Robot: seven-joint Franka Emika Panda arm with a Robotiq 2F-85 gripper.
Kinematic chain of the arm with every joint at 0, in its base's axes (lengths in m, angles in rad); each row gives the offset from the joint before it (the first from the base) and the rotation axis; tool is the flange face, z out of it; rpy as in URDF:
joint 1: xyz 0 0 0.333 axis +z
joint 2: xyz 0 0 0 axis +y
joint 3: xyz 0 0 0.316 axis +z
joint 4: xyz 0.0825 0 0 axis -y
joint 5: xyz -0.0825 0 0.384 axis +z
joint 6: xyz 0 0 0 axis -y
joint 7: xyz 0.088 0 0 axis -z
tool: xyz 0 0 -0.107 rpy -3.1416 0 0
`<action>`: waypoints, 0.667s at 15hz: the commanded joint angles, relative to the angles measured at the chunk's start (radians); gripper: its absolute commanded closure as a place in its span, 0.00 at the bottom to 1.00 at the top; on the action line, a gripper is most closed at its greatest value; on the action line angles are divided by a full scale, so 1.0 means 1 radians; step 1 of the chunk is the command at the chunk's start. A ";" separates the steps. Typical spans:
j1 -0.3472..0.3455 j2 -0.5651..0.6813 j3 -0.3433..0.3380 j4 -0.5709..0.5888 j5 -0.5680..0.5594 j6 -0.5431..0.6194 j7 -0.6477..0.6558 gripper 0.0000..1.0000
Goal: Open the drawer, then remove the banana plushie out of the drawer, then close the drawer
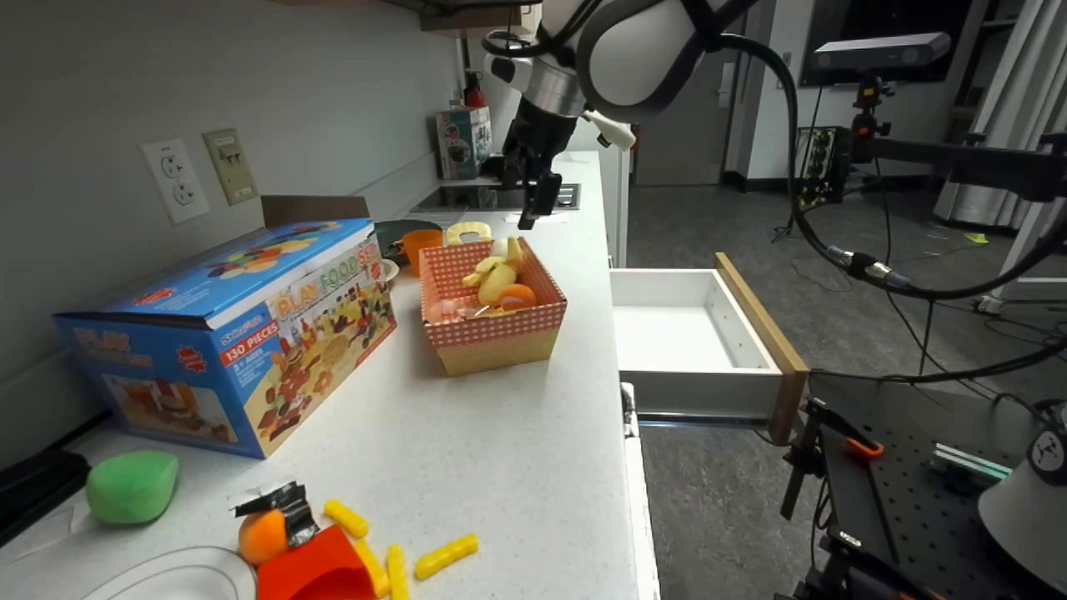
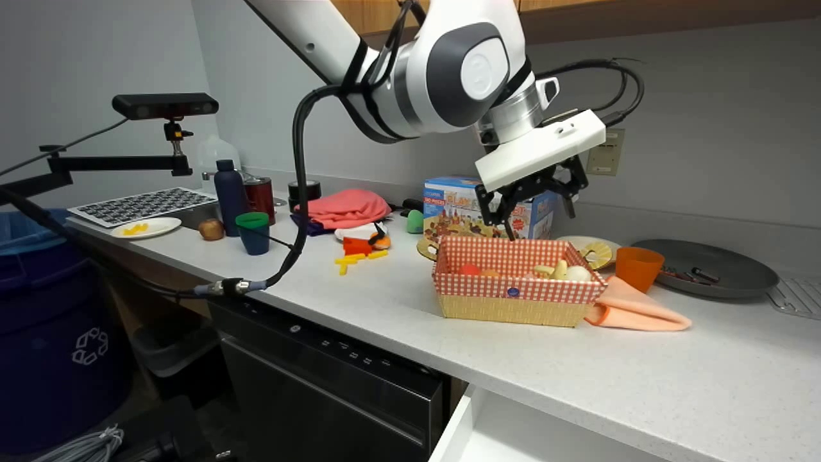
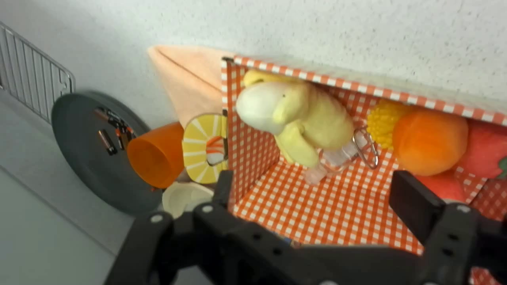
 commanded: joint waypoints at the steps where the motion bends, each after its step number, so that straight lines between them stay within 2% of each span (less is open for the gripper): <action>1: 0.028 -0.032 -0.040 0.019 -0.119 -0.136 0.150 0.00; 3: 0.031 -0.040 -0.042 0.028 -0.160 -0.204 0.226 0.00; 5: 0.034 -0.047 -0.033 0.039 -0.156 -0.288 0.284 0.00; 10: 0.055 -0.055 -0.018 0.066 -0.076 -0.475 0.405 0.00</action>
